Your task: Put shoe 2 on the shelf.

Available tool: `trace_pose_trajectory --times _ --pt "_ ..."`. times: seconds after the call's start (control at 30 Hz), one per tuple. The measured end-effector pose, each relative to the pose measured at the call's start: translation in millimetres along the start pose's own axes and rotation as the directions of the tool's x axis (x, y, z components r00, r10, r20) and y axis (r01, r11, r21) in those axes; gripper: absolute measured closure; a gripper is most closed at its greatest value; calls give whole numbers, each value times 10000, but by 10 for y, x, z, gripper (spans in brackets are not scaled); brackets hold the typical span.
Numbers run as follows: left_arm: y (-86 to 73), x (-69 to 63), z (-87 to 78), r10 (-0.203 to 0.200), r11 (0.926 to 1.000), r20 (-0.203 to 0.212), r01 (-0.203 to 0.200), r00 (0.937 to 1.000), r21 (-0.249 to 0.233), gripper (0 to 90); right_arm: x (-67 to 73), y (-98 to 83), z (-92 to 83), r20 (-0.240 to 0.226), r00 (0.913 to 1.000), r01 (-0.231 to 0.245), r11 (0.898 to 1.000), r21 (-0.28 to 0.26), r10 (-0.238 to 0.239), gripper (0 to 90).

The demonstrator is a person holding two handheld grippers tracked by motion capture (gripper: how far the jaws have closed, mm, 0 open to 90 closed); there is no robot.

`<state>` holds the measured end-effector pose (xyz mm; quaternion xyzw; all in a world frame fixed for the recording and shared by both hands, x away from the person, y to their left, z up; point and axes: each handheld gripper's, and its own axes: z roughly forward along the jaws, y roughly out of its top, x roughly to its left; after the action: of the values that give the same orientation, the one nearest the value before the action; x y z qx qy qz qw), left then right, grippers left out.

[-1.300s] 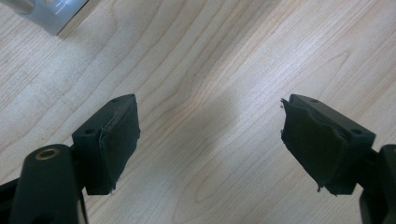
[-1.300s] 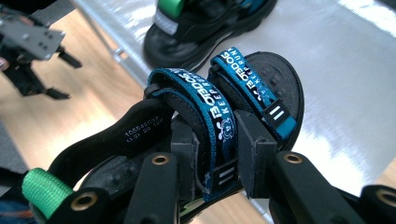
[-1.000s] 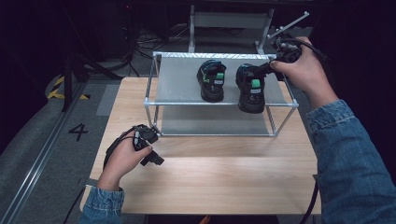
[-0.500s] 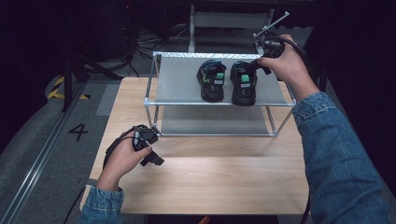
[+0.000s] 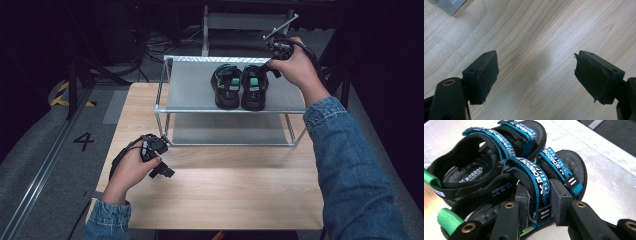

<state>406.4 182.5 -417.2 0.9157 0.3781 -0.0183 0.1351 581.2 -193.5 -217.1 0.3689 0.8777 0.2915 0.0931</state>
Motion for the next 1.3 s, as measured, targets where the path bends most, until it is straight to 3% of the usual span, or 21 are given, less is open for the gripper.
trace_pose_trajectory --times 0.4,0.6,0.73,0.93,1.1,1.3 --pt "21 -10 16 -24 10000 59 23 10000 78 194 -23 -12 63 -287 9996 10 9998 -181 -15 700" --pt "25 -5 16 -15 10000 71 14 10000 91 193 -21 -49 4 -302 9995 60 9984 -560 -77 589" --pt "34 -6 26 -79 9999 83 78 9999 148 197 64 -87 -161 -39 9998 169 9961 -863 -173 523" --pt "38 -10 -13 18 10000 43 -18 10000 62 194 162 -234 -400 286 9992 315 9932 -1125 -285 504" --pt "48 2 -40 6 10000 111 -6 9999 25 192 230 -455 -598 404 9985 423 9932 -1088 -381 491" --pt "75 2 -59 46 10000 50 -46 10000 15 192 254 -761 -755 368 9992 210 9950 -980 -174 489"
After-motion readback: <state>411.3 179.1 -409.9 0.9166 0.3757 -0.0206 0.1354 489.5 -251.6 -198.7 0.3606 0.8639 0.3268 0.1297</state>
